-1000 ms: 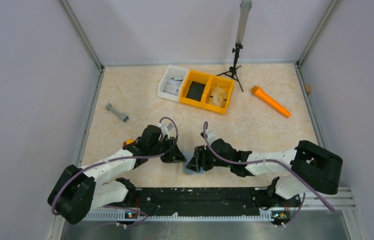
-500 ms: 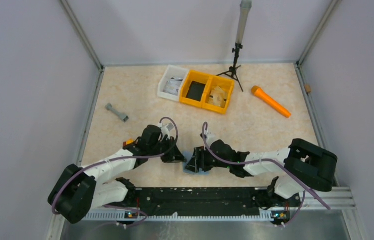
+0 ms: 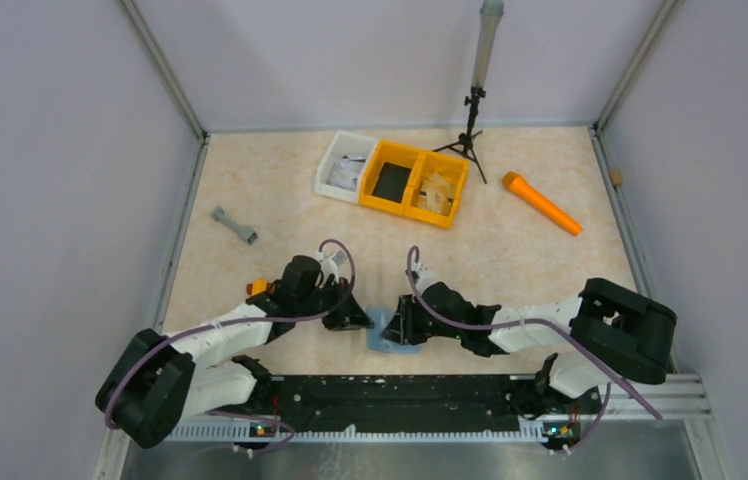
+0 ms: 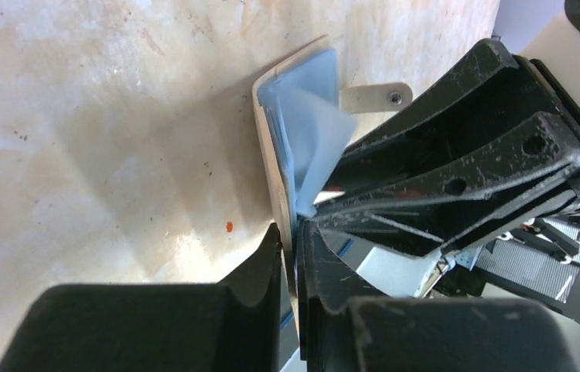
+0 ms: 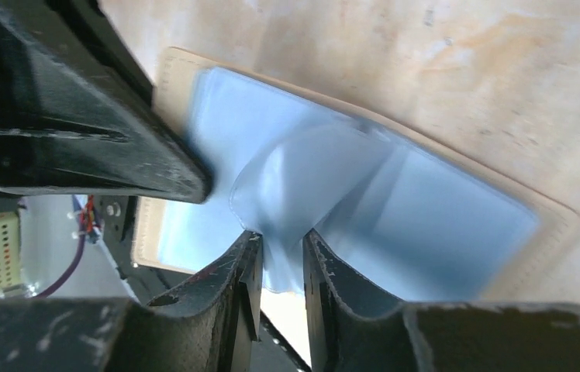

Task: Take the credit cards out of the card holder
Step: Remove the credit card from the card holder.

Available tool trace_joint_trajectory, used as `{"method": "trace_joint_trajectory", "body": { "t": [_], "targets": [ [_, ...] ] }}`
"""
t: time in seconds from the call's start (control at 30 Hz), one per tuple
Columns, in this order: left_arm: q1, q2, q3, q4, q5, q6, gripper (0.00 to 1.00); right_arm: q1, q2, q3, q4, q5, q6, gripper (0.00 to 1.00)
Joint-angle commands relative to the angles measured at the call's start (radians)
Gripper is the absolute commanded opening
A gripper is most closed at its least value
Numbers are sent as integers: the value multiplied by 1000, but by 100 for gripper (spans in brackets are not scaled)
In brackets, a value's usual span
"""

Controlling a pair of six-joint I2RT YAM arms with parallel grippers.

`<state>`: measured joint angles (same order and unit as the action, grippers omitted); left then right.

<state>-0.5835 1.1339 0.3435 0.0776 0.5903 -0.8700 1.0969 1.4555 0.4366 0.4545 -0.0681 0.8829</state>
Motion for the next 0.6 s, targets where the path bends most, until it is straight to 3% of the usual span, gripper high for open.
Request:
{"method": "trace_joint_trajectory", "body": {
  "t": [0.0, 0.2, 0.33, 0.57],
  "targets": [
    [-3, -61, 67, -85, -43, 54, 0, 11, -79, -30, -107, 115, -6, 28],
    [-3, -68, 74, -139, -77, 70, 6, 11, -183, -29, -265, 214, -34, 56],
    [-3, -66, 74, -136, -73, 69, 20, 11, -248, -21, -324, 233, -47, 60],
    [-3, -75, 76, -137, -69, 69, 24, 43, -338, 18, -357, 233, -76, 80]
  ]
}}
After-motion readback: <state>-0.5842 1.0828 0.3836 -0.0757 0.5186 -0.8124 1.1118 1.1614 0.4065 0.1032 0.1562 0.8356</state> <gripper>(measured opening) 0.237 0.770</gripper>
